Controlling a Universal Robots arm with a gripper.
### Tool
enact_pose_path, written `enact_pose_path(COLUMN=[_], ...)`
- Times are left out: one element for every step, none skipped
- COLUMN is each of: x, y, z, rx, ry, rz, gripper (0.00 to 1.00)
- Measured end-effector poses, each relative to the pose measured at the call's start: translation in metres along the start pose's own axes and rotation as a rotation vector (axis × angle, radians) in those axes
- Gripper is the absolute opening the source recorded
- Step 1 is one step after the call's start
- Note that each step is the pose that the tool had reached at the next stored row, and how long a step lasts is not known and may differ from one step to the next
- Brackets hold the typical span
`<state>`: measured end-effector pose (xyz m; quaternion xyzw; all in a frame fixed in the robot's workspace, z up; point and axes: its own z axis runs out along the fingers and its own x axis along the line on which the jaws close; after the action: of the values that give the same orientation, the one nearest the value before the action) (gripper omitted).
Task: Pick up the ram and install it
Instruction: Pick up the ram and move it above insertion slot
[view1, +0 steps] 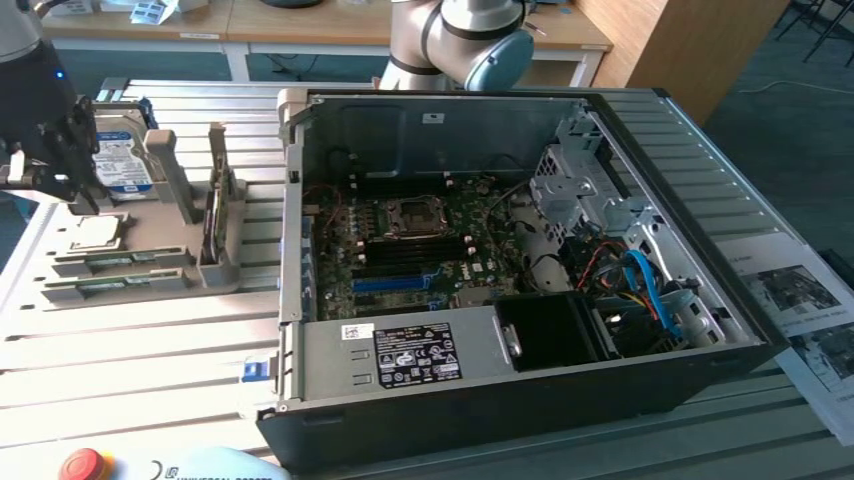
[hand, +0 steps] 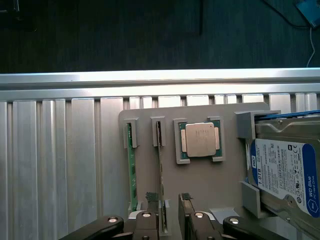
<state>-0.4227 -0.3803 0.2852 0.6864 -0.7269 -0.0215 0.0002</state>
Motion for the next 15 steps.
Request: enact_pose_path(x=[0.0,0.0,0.0,0.0,0.0,0.0,0.0,0.0,0.0,0.0,0.0,0.0,0.0,0.0,0.0], y=[0.0,0.0,0.0,0.0,0.0,0.0,0.0,0.0,0.0,0.0,0.0,0.0,0.0,0.0,0.0], z=[0.0,0.0,0.0,0.0,0.0,0.0,0.0,0.0,0.0,0.0,0.0,0.0,0.0,0.0,0.0], rx=[0.0,0.0,0.0,-0.0001,-0.0001,0.0,0.0,0.0,-0.0001,0.0,0.0,-0.0001,0.0,0.0,0.0], ry=[0.0001,0.0,0.0,0.0,0.0001,0.0001,0.0,0.0001,0.0,0.0,0.0,0.0,0.0001,0.0,0.0001], rz=[0.0,0.0,0.0,0.0,0.0,0.0,0.0,0.0,0.0,0.0,0.0,0.0,0.0,0.0,0.0], gripper=[0.3,0.3,0.3,0.3,0.3,0.3,0.3,0.3,0.3,0.3,0.3,0.3,0.3,0.3,0.3])
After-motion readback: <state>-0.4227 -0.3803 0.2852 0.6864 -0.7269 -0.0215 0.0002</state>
